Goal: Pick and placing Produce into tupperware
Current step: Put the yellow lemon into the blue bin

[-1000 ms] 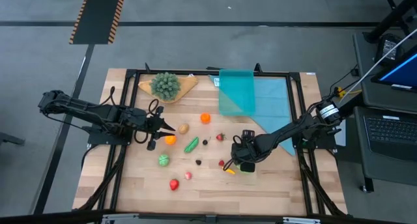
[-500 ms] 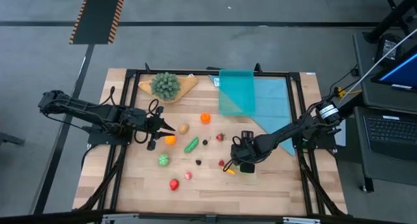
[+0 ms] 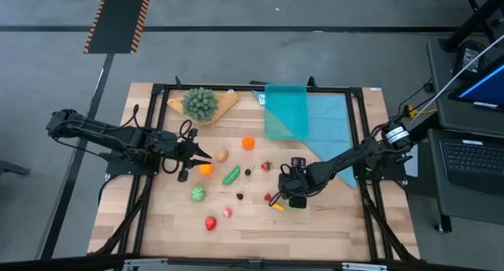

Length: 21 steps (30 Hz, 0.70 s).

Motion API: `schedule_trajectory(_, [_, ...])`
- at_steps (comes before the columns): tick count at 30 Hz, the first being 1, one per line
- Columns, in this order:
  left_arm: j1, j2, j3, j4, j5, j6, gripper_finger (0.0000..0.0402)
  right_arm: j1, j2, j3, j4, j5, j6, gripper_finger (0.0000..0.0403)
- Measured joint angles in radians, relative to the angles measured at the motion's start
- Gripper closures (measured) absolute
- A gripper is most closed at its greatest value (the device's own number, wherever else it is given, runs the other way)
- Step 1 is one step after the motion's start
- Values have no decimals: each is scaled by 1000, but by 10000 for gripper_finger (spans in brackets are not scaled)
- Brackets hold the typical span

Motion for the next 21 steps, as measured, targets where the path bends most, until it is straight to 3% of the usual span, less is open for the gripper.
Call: schedule_trajectory(21, [0, 0, 0, 0, 0, 0, 328, 0, -1, 1, -12, -3, 53, 193])
